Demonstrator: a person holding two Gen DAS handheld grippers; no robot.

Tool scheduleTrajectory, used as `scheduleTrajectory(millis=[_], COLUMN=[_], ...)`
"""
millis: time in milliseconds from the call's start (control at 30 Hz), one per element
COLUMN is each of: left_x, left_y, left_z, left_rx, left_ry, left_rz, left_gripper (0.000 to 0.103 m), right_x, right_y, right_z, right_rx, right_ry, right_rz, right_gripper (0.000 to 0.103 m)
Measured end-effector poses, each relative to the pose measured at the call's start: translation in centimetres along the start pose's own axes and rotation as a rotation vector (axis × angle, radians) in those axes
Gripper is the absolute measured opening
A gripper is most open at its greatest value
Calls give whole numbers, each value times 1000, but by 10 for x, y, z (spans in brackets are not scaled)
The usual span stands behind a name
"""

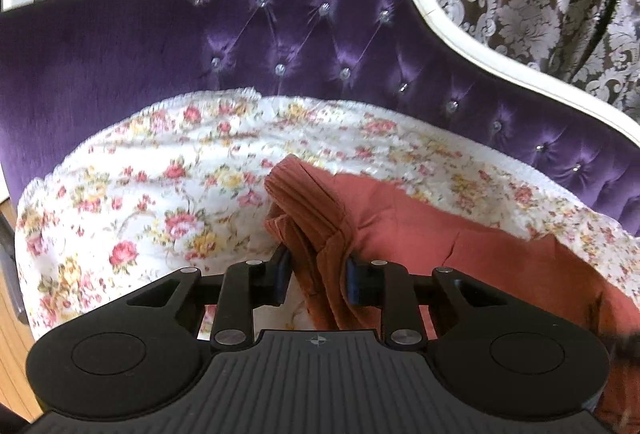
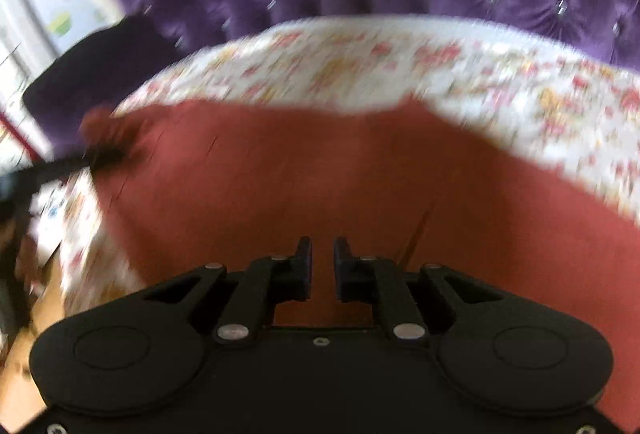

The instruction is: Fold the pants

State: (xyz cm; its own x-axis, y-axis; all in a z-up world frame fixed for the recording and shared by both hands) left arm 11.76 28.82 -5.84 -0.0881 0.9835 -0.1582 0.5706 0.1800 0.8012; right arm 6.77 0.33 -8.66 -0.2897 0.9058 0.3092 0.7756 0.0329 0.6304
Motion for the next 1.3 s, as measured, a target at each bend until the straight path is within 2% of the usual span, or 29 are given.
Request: scheduleTrajectory(millis=[133,200,300,400,533,633,767,900,967,1100,1200,1300], left_x=[-17,-31,-61,-99,-165,-217,-290,-350,-367,-383,-381,-380], left_y=[13,22,36,46,49,38,-4,-65,-91,-130,-129,-126], left_z=[-17,-30,-56,-82,-108,-119,-113,-86,-74,-61,-65,-69], left_rx=[-41,-72,-131,-188,-233,-243,-195,-62,4,88,79,78], left_ry=[-4,-10,-29,-65,-175,-273,-410,-529,-563,-557,-568,-610], left_rz=[51,89,174,267,364,431,551,606,621,663,640,600], left_gripper=[25,25,24,24,24,24,24,25,24,25,26,37], right_x=[21,25,18,-2,-43,-75,-121,-158,-170,-186,-190,-192], right_y=[-37,-39,-32,-26,-25,-32,-47,-66,-74,-84,-89,-90], right_z=[1,-5,-19,-40,-65,-83,-105,-123,-127,-132,-136,-134], right_rx=[60,53,17,-40,-97,-129,-149,-153,-145,-139,-145,-138], right_ry=[36,50,88,68,26,-25,-92,-154,-166,-191,-193,-195], right_rz=[-33,-41,12,57,152,216,317,396,428,455,470,468], right_gripper=[20,20,20,21,21,21,23,26,26,26,26,26])
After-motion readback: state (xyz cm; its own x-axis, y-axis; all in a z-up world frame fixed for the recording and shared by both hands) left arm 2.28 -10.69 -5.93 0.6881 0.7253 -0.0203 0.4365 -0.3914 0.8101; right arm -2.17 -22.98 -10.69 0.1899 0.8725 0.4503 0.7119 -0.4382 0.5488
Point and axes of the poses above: each gripper's, at about its wrist camera, not at the fingertips, and z roughly the way its jaws point, x to its left, y to its top, the point moved 7 cm from there along z, roughly the way its jaws point, and after that the axes turned 3 degrees about -x, right-handed, at the moved point
